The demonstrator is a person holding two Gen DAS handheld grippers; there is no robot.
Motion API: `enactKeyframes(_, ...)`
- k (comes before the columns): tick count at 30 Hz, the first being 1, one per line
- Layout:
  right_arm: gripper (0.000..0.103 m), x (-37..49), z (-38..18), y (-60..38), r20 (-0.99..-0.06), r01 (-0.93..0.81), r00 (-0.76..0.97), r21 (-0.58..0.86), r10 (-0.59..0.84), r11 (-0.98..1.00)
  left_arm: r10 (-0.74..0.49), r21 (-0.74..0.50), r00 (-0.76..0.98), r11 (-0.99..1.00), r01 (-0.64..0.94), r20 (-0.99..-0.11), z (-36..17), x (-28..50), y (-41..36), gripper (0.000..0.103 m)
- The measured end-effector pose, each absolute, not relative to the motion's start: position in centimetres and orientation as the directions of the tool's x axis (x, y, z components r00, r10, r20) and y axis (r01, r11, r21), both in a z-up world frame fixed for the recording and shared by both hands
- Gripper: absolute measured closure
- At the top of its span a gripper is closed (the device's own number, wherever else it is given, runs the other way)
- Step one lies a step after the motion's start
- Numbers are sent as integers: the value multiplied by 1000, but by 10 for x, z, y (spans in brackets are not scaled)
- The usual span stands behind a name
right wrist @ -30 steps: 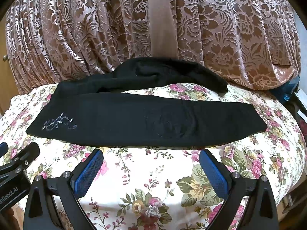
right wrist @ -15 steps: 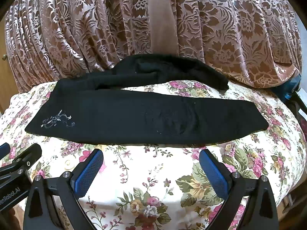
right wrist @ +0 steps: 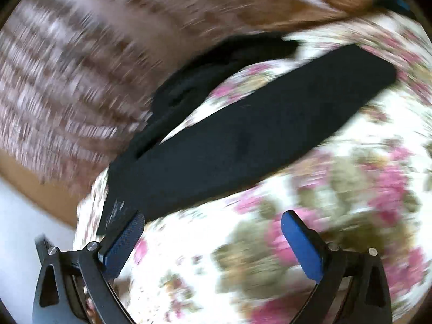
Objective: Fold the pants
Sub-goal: 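Grasp the embroidered leg end with the left tool while the right tool grasps the other leg end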
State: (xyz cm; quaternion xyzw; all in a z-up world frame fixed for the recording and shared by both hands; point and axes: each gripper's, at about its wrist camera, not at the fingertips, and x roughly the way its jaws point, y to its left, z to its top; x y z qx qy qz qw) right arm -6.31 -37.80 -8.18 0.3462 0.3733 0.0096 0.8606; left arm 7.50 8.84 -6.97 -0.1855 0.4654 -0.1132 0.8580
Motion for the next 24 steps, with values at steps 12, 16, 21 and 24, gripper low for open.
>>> enactKeyframes(12,50,-31,-144,-511,-621,467,754,735,213,491,-330,-536,579,814,-225,-745,-85,124,187,14)
enactKeyframes(16,63,-6,-163,-515,-634,482,745,726,207,490,-336,-586,586,750,-308,-738,-96,137,217,23)
enactKeyframes(21,74,11,-174,-521,-632,490,750,729,197,478,-330,-604,580,704,-374,-745,-106,159,228,32)
enactKeyframes(24,78,15,-176,-521,-643,495,742,718,191,490,-337,-605,565,693,-393,-753,-112,171,226,48)
